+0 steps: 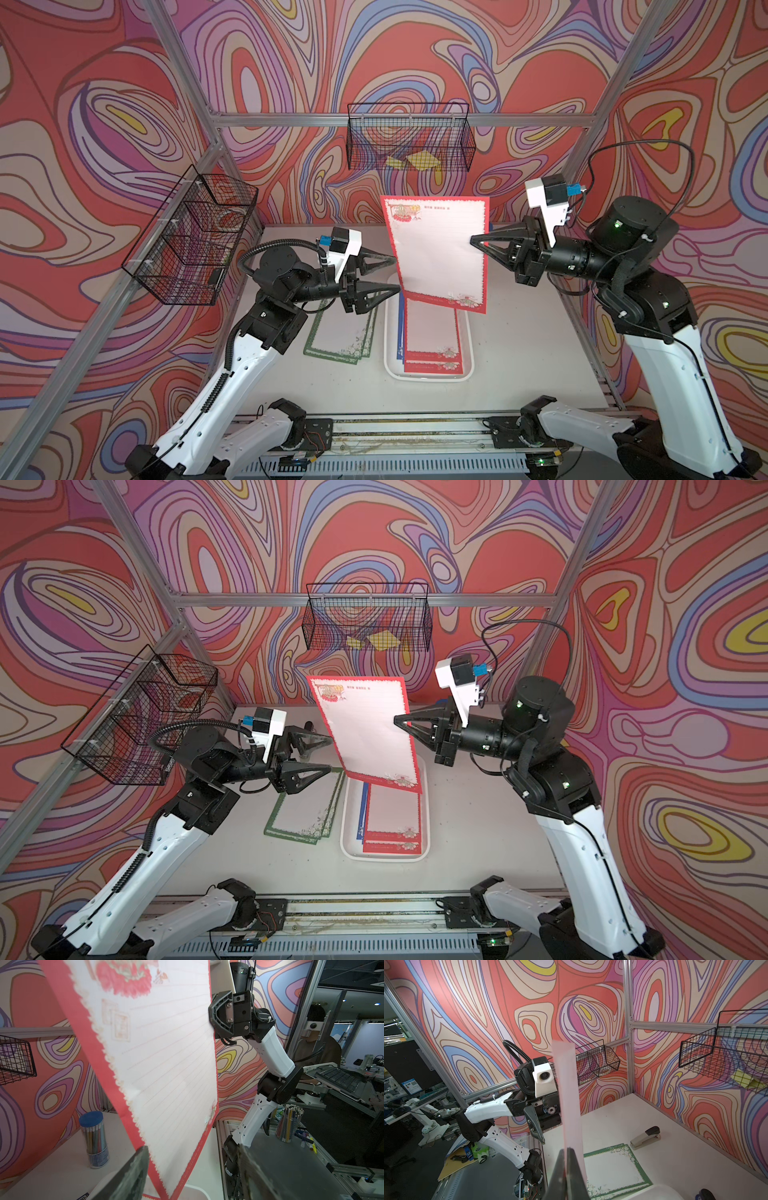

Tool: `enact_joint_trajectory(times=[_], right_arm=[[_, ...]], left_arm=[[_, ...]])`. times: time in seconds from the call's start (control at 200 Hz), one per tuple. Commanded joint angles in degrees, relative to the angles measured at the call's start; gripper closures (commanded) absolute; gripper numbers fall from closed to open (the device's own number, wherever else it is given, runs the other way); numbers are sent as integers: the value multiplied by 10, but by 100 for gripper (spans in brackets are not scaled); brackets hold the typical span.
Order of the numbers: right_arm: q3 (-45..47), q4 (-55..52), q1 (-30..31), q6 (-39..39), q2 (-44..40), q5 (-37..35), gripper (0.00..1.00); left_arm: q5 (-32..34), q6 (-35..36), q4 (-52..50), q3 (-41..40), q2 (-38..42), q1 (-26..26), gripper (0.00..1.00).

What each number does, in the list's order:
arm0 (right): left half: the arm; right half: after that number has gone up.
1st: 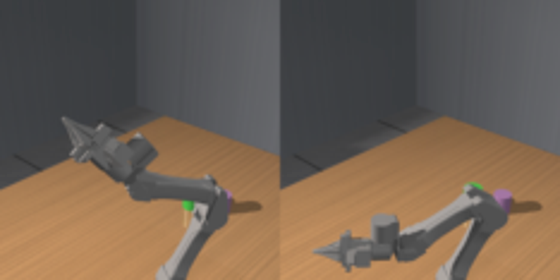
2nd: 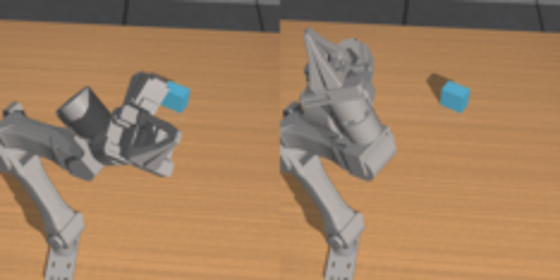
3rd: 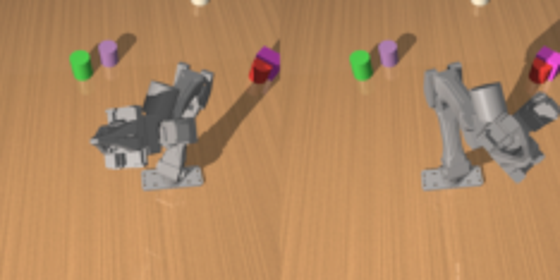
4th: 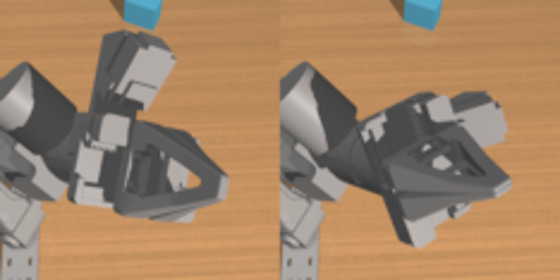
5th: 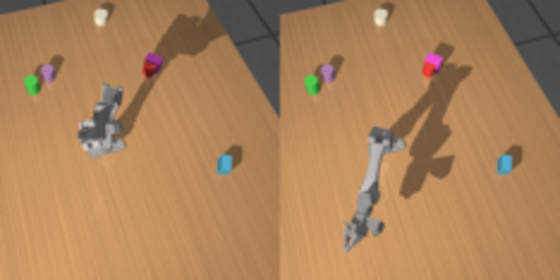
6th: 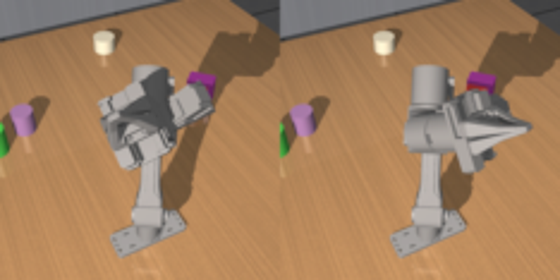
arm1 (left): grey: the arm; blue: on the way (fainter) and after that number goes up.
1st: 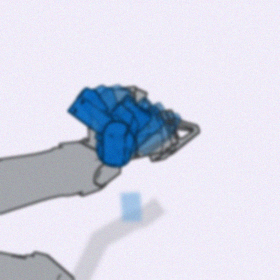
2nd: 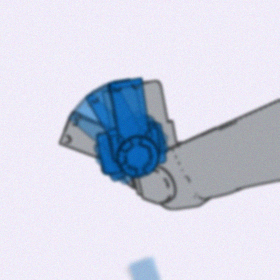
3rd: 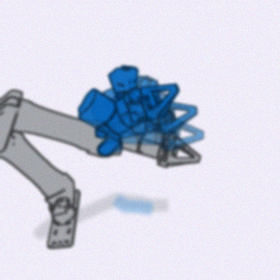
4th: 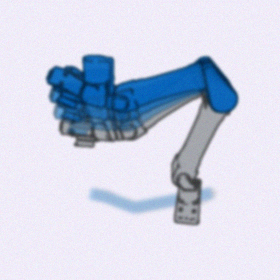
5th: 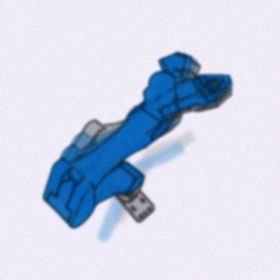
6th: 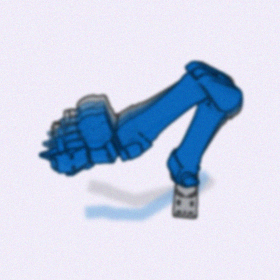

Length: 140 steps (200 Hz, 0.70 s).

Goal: Take out the stationery paper from the storage box
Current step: Place the stationery paper at the center of the board.

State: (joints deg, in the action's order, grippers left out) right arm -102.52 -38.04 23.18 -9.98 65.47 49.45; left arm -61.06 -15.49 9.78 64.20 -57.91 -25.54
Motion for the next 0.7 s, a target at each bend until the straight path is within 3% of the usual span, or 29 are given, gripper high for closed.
enact_joint_trajectory(times=[0.0,0.325,0.516,0.696], right_arm=[[-6,-11,0,15,-5,10,100],[-36,-46,0,46,-8,-3,100],[-103,-123,0,84,8,-20,100],[-110,-116,0,75,10,-9,100]], left_arm=[[-20,-14,10,18,-7,1,30],[-22,16,-29,21,-12,2,32],[-36,-24,23,9,-7,2,32],[-62,-63,61,28,-24,2,32]])
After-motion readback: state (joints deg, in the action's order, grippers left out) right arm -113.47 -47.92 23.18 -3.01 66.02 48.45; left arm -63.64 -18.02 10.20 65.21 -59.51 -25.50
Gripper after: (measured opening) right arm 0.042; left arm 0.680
